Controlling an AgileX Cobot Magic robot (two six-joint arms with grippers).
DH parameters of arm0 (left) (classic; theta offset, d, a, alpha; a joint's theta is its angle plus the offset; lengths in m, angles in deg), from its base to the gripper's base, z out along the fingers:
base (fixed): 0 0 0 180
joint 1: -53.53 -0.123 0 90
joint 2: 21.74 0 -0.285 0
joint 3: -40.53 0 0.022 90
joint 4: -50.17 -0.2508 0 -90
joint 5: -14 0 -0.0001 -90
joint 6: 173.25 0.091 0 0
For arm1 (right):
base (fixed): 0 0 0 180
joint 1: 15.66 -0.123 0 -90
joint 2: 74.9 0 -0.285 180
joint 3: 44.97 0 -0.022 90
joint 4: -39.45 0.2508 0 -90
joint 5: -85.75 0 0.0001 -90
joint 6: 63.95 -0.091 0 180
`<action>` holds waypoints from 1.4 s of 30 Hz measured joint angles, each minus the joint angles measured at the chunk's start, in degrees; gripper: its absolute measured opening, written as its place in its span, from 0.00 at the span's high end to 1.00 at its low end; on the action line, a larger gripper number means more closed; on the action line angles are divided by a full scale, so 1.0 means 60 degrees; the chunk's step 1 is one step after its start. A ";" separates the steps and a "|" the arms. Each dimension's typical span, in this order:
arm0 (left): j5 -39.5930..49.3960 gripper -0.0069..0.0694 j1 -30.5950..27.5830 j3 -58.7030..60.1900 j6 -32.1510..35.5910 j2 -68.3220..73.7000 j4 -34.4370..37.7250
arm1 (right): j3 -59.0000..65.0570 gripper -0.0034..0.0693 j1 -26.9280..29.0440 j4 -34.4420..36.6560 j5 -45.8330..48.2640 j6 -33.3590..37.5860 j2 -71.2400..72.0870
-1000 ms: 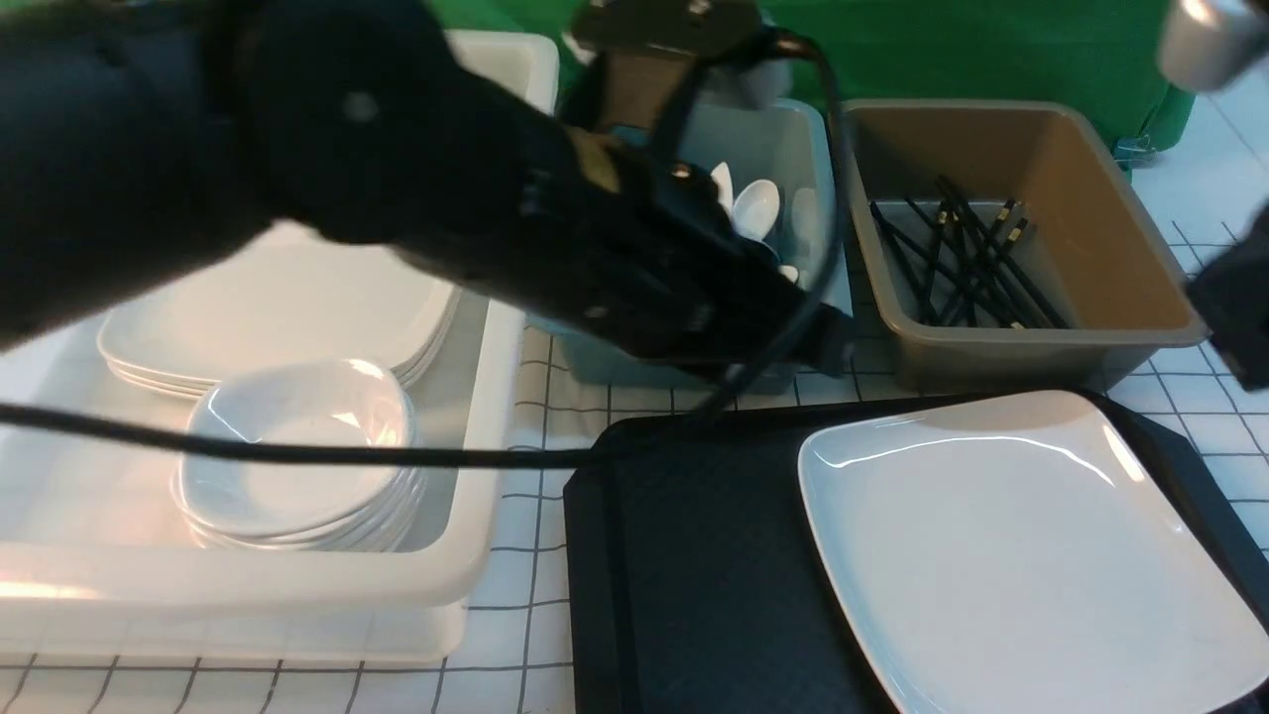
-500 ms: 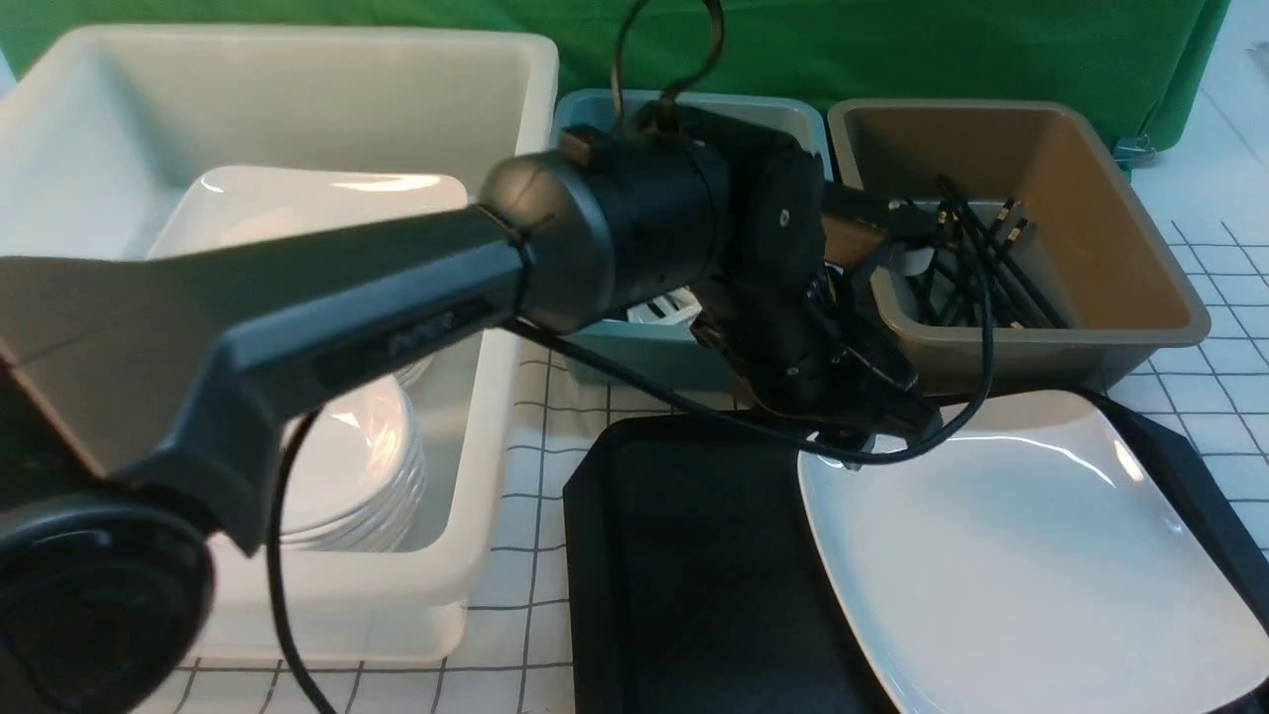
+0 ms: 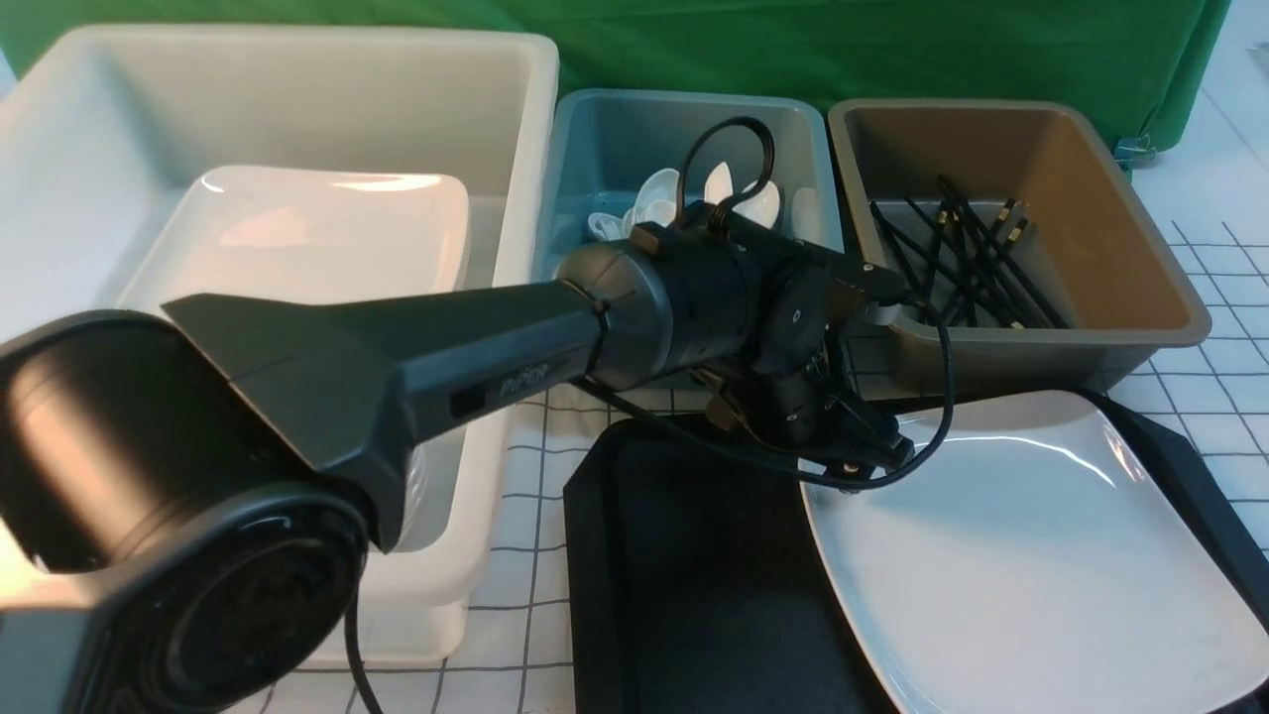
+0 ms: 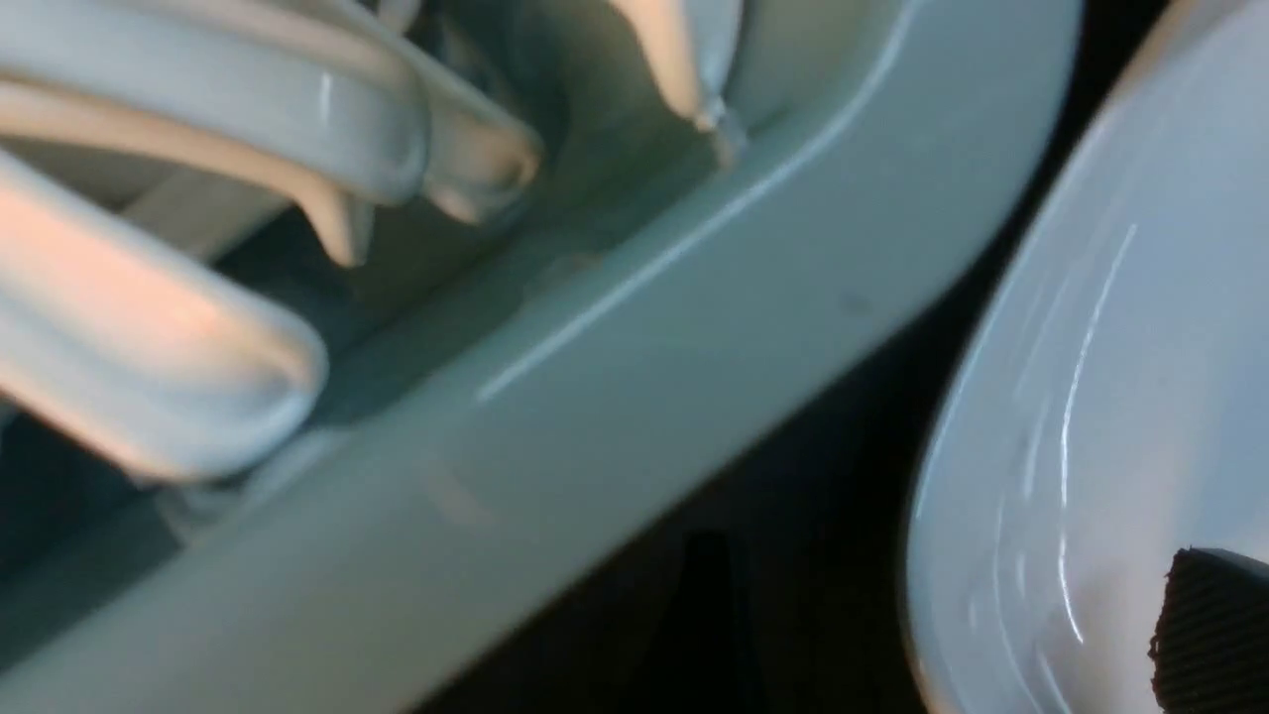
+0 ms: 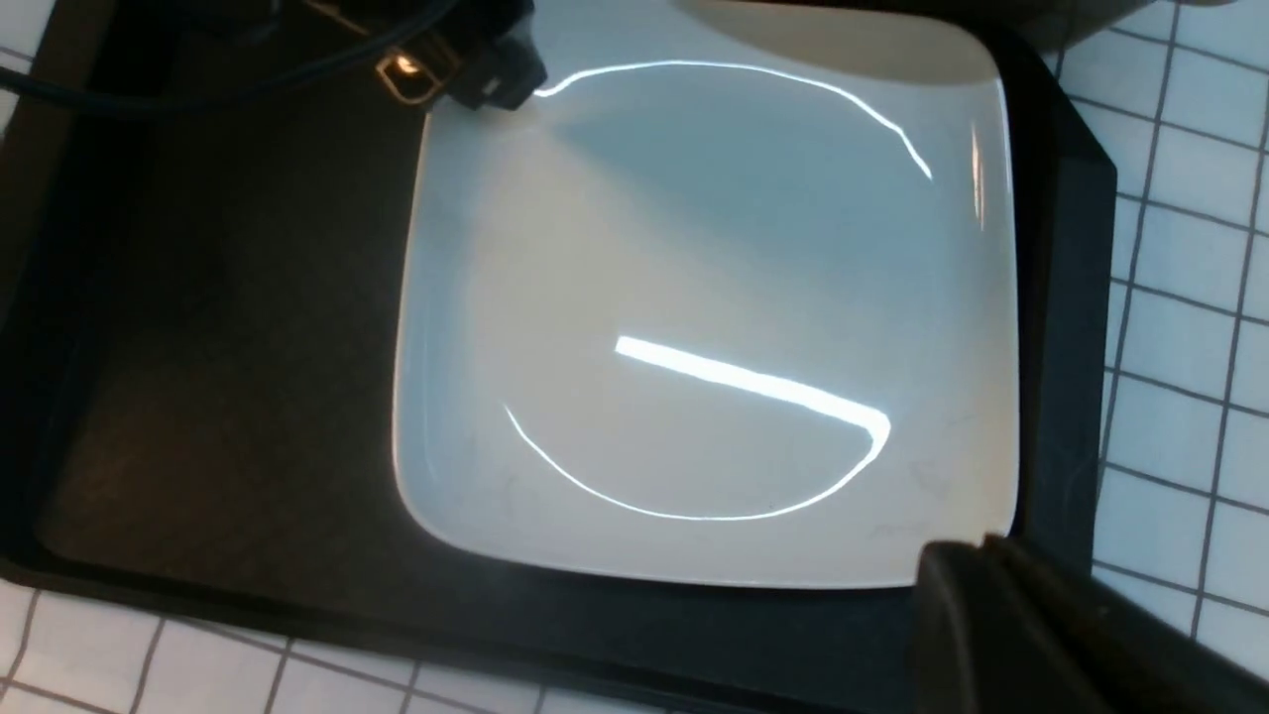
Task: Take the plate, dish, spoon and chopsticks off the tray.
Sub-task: Use the left arm to grab a plate from the dinner plate
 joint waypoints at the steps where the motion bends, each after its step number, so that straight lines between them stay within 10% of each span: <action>1: -0.0122 0.18 -0.0003 0.0000 0.0000 0.0075 0.0148 | 0.0000 0.93 0.0000 0.0022 -0.0038 0.0000 0.0000; 9: -0.0080 0.34 -0.0003 -0.0002 -0.0008 0.0269 0.0890 | 0.0000 0.93 0.0000 0.0031 -0.0138 0.0083 0.0000; 13: -0.0121 0.67 -0.0050 -0.0071 -0.0282 0.0244 0.1159 | 0.0000 0.93 0.0000 0.0031 -0.0162 0.0292 0.0000; 42: 0.1547 0.87 -0.0056 -0.0059 0.1152 -0.3178 0.2365 | -0.1772 0.93 0.0000 0.1343 0.0306 0.1439 0.0011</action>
